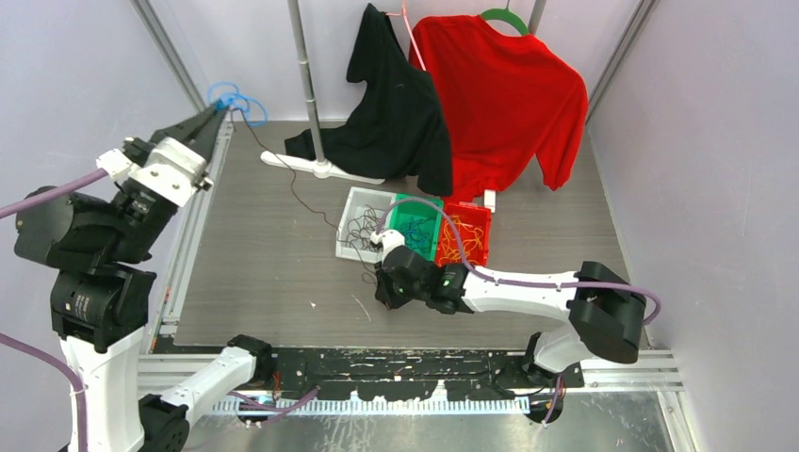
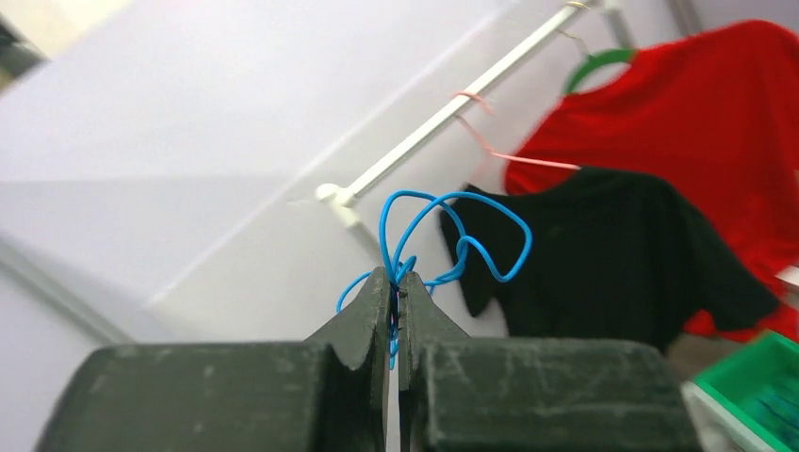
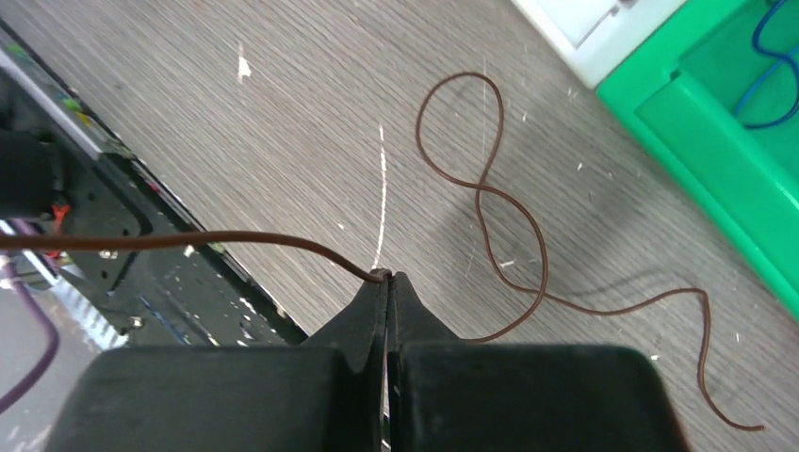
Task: Untangle the cables
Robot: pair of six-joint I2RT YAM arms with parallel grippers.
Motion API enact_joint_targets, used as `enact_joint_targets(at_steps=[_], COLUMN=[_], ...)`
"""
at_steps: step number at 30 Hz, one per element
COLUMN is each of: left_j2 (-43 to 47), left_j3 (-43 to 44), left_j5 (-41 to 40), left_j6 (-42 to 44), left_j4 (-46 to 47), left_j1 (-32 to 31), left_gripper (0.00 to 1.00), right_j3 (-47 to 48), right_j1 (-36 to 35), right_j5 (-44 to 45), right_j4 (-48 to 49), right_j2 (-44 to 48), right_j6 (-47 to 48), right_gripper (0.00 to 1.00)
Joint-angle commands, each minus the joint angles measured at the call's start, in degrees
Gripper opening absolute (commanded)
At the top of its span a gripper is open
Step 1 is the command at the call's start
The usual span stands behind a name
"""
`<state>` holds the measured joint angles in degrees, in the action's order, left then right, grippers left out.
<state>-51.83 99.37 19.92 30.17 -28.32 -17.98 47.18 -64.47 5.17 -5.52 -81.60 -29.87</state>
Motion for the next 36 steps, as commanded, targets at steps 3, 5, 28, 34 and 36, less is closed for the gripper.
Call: enact_joint_targets(at_steps=[3,5,28,34,36], left_j2=[-0.5,-0.6,3.3,6.8,7.7], left_j3=[0.4,0.5,-7.4,-13.5,-14.9], left_j5=[-15.8,-16.6,10.1,1.8,-3.7], left_j6=[5.4,5.8,-16.4,-14.1,-12.6], left_j4=[20.3,21.1,8.7,14.3,16.5], left_j1=[0.2,0.2,0.2,0.2,0.2], left_gripper=[0.00,0.00,0.00,0.00,0.00], right_j3=[3.5,3.4,11.3,21.7,25.1], right_j1=[-1.8,-2.2,-6.5,-4.8,-3.0], right_j5=[3.7,3.5,-7.4,-6.9,-7.3], right_j4=[-4.5,-4.4,10.1,8.6,7.3], right_j2=[-2.5,-2.4,10.3,10.2,8.8], right_j6=[-1.7,-1.5,16.0,19.3,19.6], right_gripper=[0.01,0.01,0.01,0.01,0.01])
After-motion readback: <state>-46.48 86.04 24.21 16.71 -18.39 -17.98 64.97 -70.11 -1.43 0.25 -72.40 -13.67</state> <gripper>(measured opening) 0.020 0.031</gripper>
